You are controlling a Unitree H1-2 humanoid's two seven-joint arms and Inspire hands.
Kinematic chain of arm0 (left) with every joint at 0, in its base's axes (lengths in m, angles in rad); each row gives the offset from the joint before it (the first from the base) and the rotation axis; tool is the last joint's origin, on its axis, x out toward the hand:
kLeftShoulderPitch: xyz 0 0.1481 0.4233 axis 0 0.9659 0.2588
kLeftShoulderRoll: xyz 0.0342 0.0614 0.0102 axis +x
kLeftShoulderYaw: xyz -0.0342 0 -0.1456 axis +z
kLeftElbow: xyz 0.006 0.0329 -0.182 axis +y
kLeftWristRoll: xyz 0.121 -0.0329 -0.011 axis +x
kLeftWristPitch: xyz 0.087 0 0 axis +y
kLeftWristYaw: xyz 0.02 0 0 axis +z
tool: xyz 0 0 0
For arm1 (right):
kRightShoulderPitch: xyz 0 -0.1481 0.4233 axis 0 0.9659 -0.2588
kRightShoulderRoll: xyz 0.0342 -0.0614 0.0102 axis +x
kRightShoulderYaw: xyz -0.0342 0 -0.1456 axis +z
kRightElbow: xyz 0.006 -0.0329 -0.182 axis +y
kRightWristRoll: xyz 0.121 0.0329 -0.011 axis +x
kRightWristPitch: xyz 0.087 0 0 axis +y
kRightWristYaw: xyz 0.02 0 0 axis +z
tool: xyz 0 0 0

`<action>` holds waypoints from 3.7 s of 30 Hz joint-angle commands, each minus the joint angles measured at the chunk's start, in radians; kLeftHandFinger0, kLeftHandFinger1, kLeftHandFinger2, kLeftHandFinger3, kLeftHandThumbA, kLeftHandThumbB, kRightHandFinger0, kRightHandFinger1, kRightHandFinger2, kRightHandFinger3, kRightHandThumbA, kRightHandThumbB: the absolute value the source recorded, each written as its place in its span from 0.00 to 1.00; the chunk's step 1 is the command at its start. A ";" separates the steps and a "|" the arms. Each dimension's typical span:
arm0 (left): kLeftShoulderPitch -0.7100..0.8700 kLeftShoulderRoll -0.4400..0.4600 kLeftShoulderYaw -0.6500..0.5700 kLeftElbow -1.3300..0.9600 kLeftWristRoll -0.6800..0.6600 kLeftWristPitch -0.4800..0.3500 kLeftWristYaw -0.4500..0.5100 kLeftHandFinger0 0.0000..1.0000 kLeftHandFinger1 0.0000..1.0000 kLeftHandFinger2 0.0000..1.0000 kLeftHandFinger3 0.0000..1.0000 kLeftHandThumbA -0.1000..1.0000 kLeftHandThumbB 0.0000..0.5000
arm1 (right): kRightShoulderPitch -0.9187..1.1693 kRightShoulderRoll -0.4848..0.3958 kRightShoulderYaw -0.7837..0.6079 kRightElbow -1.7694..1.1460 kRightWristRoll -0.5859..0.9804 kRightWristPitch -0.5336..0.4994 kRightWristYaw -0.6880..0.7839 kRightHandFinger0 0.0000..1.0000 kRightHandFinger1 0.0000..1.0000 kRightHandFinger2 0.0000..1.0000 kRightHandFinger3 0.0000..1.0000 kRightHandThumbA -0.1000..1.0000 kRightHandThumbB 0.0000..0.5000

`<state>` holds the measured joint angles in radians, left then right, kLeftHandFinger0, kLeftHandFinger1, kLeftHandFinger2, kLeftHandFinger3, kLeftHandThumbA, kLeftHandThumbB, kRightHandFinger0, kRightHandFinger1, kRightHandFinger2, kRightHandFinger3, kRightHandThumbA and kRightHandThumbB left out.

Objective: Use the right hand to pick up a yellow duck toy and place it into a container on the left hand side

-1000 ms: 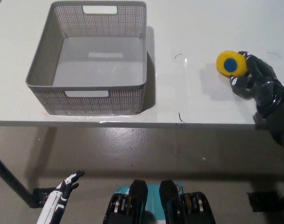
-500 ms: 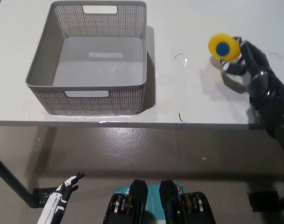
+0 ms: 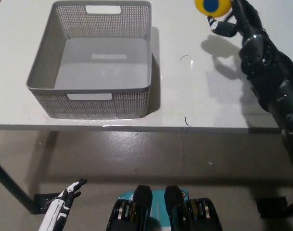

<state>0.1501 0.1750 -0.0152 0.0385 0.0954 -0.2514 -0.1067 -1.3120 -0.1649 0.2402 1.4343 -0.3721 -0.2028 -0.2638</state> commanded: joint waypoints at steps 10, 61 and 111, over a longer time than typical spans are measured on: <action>-0.005 0.025 -0.024 -0.025 0.020 -0.022 -0.017 1.00 1.00 1.00 1.00 1.00 0.54 | -0.151 0.157 -0.039 -0.047 0.049 -0.030 -0.039 0.00 0.42 0.84 0.88 0.00 0.24; -0.128 0.066 -0.131 0.004 0.058 0.013 -0.078 1.00 1.00 1.00 1.00 1.00 0.54 | -0.104 -0.004 -0.100 -0.185 0.158 0.013 0.408 1.00 1.00 1.00 1.00 1.00 0.98; -0.109 0.036 -0.058 0.065 0.001 -0.034 -0.048 1.00 1.00 1.00 1.00 1.00 0.65 | 1.416 0.086 -0.181 -1.483 0.661 -0.137 0.542 1.00 1.00 1.00 1.00 1.00 0.73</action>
<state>0.0494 0.2194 -0.0948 0.1080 0.1241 -0.2242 -0.1831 0.0886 -0.1182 0.0685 -0.1094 0.1196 -0.2040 0.2167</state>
